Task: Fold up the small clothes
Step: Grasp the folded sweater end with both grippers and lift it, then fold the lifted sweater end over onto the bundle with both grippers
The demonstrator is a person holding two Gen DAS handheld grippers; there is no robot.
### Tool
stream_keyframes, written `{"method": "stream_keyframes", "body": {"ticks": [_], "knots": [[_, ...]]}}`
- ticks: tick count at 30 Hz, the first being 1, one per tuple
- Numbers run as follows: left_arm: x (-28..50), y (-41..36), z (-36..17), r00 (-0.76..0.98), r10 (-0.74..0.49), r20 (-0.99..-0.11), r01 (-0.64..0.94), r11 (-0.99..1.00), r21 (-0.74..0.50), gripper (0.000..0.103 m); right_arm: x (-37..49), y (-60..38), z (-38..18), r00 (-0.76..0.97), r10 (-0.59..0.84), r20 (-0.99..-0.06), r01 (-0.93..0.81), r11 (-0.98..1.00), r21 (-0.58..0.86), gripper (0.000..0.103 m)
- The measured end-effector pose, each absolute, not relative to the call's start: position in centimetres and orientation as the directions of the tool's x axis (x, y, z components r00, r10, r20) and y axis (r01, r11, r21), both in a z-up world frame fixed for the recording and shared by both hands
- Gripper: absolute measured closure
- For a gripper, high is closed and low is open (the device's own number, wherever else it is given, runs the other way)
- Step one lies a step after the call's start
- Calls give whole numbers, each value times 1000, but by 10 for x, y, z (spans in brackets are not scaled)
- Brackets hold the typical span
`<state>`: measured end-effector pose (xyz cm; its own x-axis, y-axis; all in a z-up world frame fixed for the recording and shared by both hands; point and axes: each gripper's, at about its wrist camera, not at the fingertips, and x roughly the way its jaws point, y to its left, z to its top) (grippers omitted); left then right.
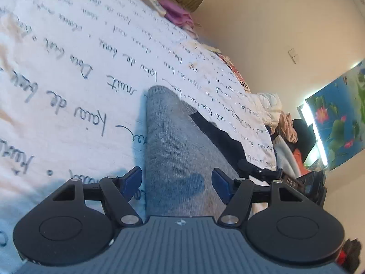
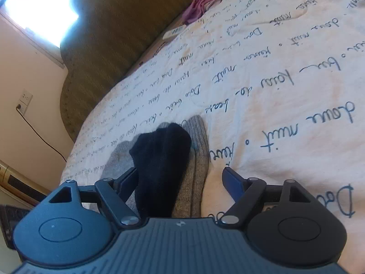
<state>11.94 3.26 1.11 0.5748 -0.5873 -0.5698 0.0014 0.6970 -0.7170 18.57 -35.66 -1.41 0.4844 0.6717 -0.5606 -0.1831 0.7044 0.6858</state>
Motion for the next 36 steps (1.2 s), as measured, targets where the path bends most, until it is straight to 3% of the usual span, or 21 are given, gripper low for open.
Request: {"method": "stream_keyframes", "body": {"ticks": [2,3,4,6,10,17,21,24,26,28,33,36], "knots": [[136,24,5,556,-591,-585,-15,697,-717,34,184,-344,-14,466,689,-555,-218,697,683,24],[144,20,2,542,-593,-596,-15,702,-712,36,184,-338,-15,455,687,-567,-235,706,668,36],[150,17,-2,540,-583,-607,-23,710,-704,45,184,-333,-15,449,676,-585,-244,722,647,55],[156,16,-5,547,-563,-619,-44,720,-693,63,184,-331,-14,443,689,-573,-247,708,661,70],[146,20,8,585,-535,-610,-4,750,-661,73,174,-330,1,477,685,-551,-249,707,662,79],[138,65,56,639,-492,-591,18,778,-628,74,178,-297,34,480,768,-423,-322,603,730,79],[168,88,53,631,-411,-658,-49,825,-563,69,209,-263,14,449,773,-447,-286,599,748,78],[169,104,35,594,-375,-712,-147,819,-555,64,217,-250,-8,453,701,-551,-191,679,708,70],[147,113,36,621,-416,-665,-115,791,-602,60,201,-260,-6,460,728,-509,-214,647,732,59],[121,116,39,628,-427,-651,-78,798,-598,51,176,-270,4,463,743,-483,-290,642,710,41],[78,106,24,577,-498,-648,-35,777,-628,46,126,-288,5,393,768,-506,-320,630,707,40],[76,92,12,546,-503,-670,-26,789,-614,50,111,-279,-4,336,780,-528,-329,623,710,40]]}}
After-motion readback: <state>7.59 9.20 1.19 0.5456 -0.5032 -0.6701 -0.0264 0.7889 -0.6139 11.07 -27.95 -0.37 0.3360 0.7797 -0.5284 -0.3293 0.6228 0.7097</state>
